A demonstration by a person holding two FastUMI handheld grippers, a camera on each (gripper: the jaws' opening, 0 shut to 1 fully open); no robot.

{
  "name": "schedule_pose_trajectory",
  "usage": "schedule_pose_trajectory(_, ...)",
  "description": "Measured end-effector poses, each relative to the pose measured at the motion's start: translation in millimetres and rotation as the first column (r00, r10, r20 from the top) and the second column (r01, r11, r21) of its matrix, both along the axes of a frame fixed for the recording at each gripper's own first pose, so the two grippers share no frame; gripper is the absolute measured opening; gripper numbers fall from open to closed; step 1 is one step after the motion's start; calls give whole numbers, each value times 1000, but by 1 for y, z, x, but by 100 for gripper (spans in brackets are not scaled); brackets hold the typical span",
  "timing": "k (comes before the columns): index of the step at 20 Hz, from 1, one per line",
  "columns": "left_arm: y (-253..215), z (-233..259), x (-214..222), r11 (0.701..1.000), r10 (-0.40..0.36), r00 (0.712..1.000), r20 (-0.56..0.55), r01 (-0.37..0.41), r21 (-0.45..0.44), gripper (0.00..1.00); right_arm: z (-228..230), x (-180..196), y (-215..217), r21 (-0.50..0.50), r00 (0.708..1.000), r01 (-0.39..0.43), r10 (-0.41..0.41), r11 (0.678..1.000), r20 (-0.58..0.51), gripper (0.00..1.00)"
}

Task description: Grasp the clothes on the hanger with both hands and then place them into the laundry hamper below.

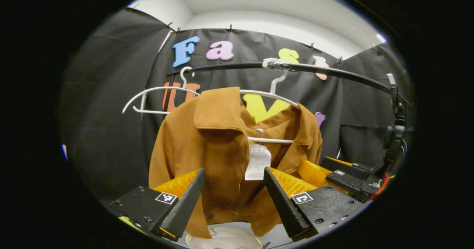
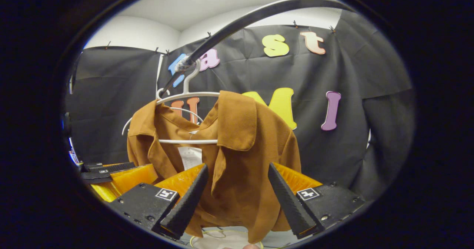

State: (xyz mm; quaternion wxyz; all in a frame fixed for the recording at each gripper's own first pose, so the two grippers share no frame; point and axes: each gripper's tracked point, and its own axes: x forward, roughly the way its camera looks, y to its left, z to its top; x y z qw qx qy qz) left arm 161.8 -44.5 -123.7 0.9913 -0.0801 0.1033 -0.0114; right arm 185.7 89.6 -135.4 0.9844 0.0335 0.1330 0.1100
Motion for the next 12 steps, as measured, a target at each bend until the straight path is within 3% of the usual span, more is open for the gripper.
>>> schedule_pose_trajectory(4,1,-5,23,998,48,999,-26,-49,-31,96,-6,21,0,20,999,-35,35,999,-14,100)
schedule_pose_trajectory(12,9,-10,51,996,87,995,-45,-88,-27,100,-12,42,15,73,997,-65,67,995,-35,100)
